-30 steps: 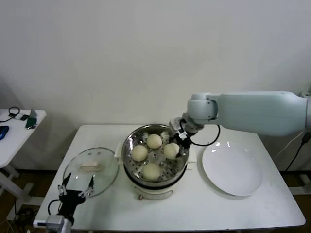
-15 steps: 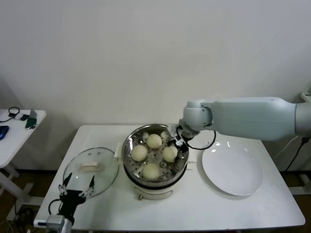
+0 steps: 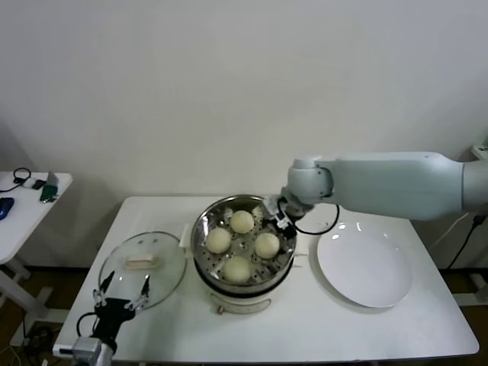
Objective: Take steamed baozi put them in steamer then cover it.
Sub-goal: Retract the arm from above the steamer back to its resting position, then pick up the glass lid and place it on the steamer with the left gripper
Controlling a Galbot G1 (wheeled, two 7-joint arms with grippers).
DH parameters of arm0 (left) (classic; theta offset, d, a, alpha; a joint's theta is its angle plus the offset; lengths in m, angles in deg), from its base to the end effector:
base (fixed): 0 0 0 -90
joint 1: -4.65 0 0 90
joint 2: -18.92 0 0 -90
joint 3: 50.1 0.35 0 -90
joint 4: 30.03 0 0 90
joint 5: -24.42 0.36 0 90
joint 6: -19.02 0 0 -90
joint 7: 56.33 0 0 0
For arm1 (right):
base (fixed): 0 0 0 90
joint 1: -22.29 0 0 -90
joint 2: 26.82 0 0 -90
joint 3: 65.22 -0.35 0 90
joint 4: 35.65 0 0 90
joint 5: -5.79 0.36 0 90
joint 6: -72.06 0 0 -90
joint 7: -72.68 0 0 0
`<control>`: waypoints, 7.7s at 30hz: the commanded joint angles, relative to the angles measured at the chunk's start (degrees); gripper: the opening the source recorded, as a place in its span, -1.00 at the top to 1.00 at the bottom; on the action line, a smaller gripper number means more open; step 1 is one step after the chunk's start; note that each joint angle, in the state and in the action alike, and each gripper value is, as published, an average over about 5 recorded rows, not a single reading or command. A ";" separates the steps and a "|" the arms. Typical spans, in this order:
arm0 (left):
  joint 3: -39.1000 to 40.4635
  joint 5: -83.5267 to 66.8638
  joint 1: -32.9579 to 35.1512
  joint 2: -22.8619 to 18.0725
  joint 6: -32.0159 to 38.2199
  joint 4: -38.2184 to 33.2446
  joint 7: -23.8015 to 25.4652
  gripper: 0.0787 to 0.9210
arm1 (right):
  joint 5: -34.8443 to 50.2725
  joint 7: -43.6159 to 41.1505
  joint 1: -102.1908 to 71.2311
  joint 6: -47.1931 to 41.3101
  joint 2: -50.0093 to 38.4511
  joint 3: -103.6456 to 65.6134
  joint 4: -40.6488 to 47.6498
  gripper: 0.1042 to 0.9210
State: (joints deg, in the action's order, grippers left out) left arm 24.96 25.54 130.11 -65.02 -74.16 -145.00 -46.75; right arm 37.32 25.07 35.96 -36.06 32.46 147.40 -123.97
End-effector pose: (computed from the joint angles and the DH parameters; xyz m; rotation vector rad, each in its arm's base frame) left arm 0.1477 0.1046 -0.3361 0.0173 -2.8812 -0.3157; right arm 0.4975 0.0764 -0.0786 1.5939 -1.2483 1.6044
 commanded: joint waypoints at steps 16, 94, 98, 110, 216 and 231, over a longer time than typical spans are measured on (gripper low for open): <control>1.45 -2.51 -2.02 1.86 -4.15 -0.79 -6.65 -0.77 | 27.37 46.39 -35.65 -7.36 -23.47 -56.07 -4.44 -0.76; 9.77 76.87 -17.90 7.18 0.71 28.59 -25.69 -0.77 | -10.39 41.65 -142.96 33.76 19.30 -127.39 -16.44 -0.76; 10.31 76.90 -19.66 7.29 -0.72 29.77 -25.40 -0.77 | -10.46 41.53 -143.21 33.90 19.48 -127.63 -16.66 -0.76; 11.07 76.87 -23.19 8.11 -4.68 32.74 -23.50 -0.77 | -11.94 41.15 -143.53 33.86 20.14 -127.81 -17.25 -0.76; 51.32 104.90 -27.78 -11.06 -33.31 8.97 4.70 0.87 | -14.53 43.54 -139.88 38.62 17.68 -128.31 -11.93 -0.76; 49.75 101.29 -28.58 -10.82 -33.92 9.79 5.10 0.87 | -14.73 42.75 -140.66 39.08 17.76 -128.47 -12.48 -0.76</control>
State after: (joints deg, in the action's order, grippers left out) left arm 74.97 128.12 101.62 -72.82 -107.85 -135.72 -41.69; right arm 22.57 68.06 -104.61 2.93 50.24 18.91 -136.42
